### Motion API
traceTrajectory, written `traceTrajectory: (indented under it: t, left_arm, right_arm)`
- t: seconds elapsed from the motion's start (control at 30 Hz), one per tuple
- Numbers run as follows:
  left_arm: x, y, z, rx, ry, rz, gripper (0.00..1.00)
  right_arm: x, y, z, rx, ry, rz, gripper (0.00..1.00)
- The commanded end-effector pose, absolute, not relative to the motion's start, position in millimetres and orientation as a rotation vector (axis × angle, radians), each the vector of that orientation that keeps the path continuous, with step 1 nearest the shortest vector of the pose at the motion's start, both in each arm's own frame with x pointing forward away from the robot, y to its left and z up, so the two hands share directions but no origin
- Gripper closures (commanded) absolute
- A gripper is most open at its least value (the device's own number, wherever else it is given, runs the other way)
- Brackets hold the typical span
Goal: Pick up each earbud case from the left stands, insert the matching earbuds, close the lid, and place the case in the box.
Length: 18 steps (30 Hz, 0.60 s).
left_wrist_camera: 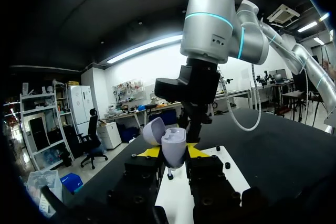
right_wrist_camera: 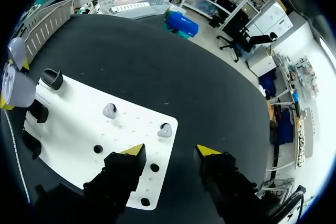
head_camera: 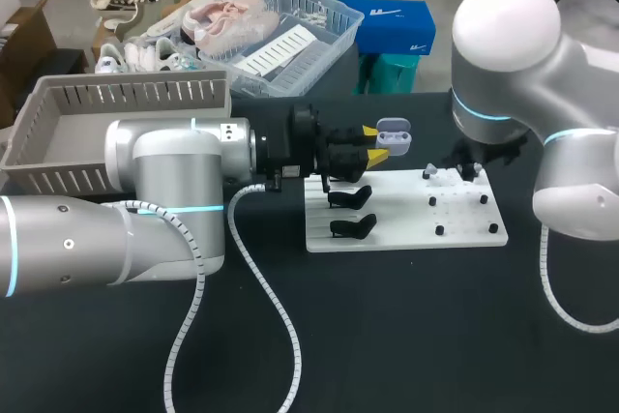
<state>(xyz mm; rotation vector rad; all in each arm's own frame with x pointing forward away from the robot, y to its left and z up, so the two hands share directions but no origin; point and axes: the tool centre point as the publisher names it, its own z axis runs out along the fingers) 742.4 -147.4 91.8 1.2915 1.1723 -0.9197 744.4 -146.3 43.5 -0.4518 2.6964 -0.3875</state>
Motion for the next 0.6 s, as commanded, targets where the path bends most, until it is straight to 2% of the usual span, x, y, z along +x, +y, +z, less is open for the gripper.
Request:
traceTrajectory:
  t: [0.03,0.1,0.17,0.6]
  left_arm:
    - [741.5,-147.5,91.3,1.288,1.172,-0.916,1.00]
    - [741.5,-147.5,91.3,1.288,1.172,-0.916,1.00]
    - [741.5,-147.5,91.3,1.288,1.172,-0.916,1.00]
    - [741.5,-147.5,91.3,1.288,1.172,-0.916,1.00]
  right_arm:
    - [745.9,-145.9,42.5,-0.453,2.698,-0.387,0.40]
    - [746.9,-145.9,41.6,-0.459,2.701,-0.385,0.42]
    - [748.0,-146.2,40.4,-0.465,2.705,-0.385,0.50]
    - [755.3,-146.7,34.6,-0.523,2.735,-0.350,0.52]
